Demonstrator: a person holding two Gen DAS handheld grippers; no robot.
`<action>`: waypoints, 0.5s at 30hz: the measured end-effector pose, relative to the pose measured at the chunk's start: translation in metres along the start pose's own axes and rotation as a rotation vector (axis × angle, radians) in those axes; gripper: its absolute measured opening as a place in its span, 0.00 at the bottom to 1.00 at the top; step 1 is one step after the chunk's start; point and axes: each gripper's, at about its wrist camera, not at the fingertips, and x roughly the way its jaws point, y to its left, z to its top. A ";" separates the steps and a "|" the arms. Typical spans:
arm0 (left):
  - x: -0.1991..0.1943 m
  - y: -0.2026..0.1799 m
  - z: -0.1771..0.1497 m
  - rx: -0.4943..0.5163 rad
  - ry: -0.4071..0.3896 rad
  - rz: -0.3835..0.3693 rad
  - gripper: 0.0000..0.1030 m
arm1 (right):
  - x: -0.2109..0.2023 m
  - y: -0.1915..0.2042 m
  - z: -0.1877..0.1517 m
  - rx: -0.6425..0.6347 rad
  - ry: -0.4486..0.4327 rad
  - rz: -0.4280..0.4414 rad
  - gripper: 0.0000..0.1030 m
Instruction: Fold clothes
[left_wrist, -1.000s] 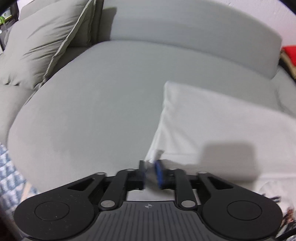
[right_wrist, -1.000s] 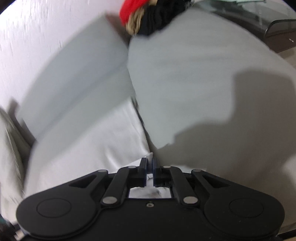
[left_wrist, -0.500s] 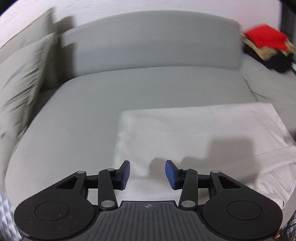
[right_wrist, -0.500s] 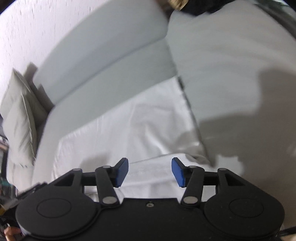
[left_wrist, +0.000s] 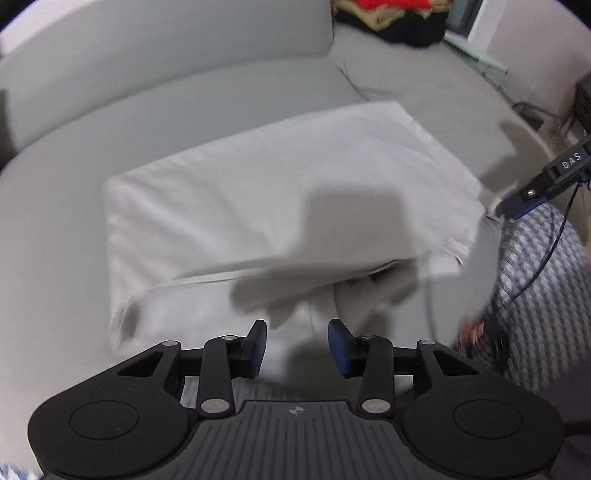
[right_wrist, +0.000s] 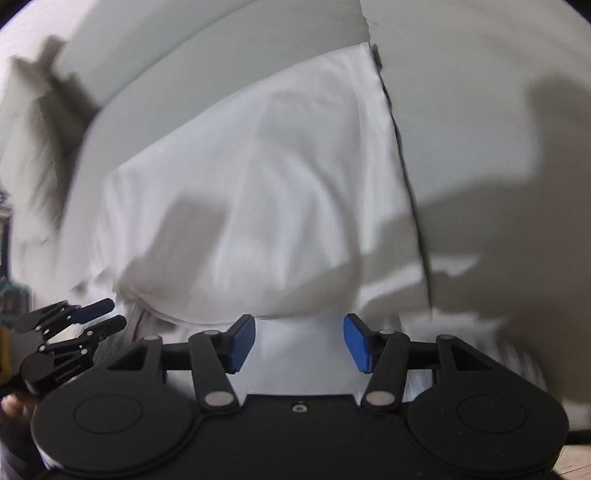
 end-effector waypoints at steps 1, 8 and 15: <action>-0.010 0.002 -0.008 -0.025 -0.028 0.018 0.38 | -0.010 -0.004 -0.010 0.014 -0.032 0.016 0.55; -0.013 0.006 0.005 -0.231 -0.177 0.124 0.38 | -0.029 -0.015 -0.031 0.128 -0.289 0.105 0.48; 0.036 -0.034 0.031 -0.183 -0.152 0.225 0.36 | 0.008 0.033 -0.030 -0.011 -0.367 -0.009 0.32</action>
